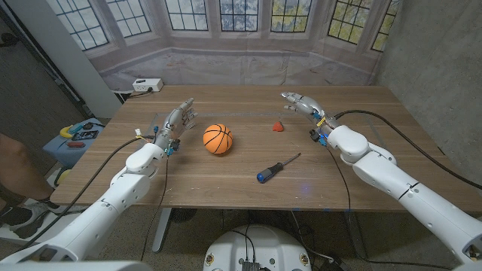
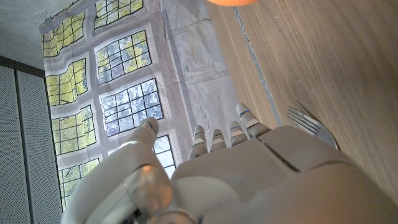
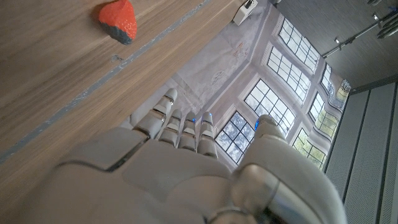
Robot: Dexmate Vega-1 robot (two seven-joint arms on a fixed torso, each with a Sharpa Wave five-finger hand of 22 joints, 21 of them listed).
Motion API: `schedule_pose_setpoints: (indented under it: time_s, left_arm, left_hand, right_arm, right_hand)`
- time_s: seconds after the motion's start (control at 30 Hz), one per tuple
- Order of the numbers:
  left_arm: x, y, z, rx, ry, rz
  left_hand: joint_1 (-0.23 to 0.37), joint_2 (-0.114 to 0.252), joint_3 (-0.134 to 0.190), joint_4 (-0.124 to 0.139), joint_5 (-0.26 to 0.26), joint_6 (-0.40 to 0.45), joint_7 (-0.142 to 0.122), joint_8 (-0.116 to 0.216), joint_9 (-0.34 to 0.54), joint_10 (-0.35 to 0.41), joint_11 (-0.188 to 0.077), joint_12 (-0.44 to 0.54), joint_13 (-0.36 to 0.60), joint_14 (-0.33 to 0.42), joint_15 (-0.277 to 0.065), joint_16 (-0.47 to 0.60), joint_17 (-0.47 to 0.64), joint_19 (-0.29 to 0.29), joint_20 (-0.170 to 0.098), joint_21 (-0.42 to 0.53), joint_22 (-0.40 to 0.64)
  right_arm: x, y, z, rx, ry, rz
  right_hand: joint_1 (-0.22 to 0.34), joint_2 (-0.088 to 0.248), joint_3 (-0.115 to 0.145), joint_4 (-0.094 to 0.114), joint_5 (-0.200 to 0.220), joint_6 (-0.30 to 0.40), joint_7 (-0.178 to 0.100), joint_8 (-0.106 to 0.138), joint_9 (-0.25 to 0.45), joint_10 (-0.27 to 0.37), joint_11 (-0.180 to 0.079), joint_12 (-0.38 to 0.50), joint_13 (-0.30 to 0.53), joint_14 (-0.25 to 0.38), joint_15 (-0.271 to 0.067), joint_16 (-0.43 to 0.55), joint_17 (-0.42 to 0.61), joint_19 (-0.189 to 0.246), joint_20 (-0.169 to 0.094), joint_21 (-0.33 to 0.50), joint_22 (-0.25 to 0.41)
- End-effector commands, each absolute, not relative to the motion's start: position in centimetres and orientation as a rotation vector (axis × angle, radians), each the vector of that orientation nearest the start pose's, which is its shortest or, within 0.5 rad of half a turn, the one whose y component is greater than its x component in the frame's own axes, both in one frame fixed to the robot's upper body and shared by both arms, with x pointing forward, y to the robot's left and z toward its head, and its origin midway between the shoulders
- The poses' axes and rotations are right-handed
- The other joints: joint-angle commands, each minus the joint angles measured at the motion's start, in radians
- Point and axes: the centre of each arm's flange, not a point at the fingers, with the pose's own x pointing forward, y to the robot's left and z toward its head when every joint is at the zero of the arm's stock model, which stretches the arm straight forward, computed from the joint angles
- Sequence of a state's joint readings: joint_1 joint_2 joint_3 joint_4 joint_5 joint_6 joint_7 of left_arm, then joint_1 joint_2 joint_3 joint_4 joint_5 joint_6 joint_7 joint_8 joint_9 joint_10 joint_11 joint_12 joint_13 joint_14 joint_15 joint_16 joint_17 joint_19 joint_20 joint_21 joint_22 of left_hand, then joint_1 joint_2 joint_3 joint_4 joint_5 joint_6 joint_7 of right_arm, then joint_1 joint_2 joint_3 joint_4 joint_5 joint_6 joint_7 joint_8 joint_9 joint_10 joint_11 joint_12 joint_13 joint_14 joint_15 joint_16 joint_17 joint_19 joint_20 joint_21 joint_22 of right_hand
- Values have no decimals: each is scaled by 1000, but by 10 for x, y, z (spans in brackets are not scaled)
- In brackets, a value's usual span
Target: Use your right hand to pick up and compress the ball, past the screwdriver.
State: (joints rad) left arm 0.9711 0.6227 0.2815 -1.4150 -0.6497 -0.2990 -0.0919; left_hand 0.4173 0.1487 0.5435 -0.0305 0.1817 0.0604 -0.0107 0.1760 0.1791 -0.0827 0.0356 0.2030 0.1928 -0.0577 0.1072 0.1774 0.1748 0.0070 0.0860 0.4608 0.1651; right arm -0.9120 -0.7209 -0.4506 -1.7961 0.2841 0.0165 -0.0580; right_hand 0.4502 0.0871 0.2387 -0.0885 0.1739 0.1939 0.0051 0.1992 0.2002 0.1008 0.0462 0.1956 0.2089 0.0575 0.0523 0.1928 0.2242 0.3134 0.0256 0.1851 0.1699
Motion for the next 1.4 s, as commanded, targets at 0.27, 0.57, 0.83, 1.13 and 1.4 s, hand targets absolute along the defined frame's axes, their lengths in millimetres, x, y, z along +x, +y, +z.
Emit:
schedule_pose_setpoints:
  time_s: [0.27,0.57,0.83,1.13,1.4]
  left_arm:
    - [615,339,-34,90,-612,-228]
    - [614,344,-32,107,-615,-225]
    - [613,351,-35,108,-612,-214]
    - [611,359,-37,111,-608,-210]
    - [609,364,-38,113,-610,-207]
  left_hand:
    - [-13,1,-1,-7,2,-11,-6,0,2,-10,-2,-2,3,-10,3,0,2,-3,3,-6,6]
    - [-17,-1,-2,-9,2,-27,-13,-2,2,-14,1,-2,4,-13,2,1,2,-3,3,-12,6]
    - [-18,0,-1,-11,2,-32,-13,-1,2,-15,3,-1,4,-14,2,1,1,-2,4,-15,6]
    - [-18,1,1,-15,3,-34,-11,0,2,-16,4,0,4,-15,2,2,1,-1,4,-19,6]
    - [-17,3,3,-19,3,-39,-14,1,2,-18,6,0,4,-16,1,2,0,1,5,-23,6]
  right_arm:
    - [561,-187,41,-745,-660,368]
    - [557,-172,52,-862,-653,388]
    - [551,-155,62,-952,-659,407]
    - [545,-134,72,-1037,-663,444]
    - [539,-117,76,-1110,-651,489]
  right_hand:
    - [5,-32,-8,-20,0,-56,-3,-17,-2,-32,-2,-8,-2,-30,8,-4,-6,-15,30,-1,2]
    - [8,-53,-16,-35,1,-86,0,-18,-4,-59,12,-11,-4,-60,27,-7,-13,-44,58,-4,2]
    - [8,-71,-23,-45,6,-119,-5,-17,-6,-83,10,-9,-7,-89,37,-7,-18,-110,82,-15,2]
    - [14,-82,-25,-53,9,-143,11,-19,-7,-97,13,-9,-8,-108,47,-8,-21,-147,91,-14,2]
    - [26,-93,-25,-62,13,-156,14,-17,-8,-114,27,-11,-8,-123,66,-8,-23,-163,108,-11,2]
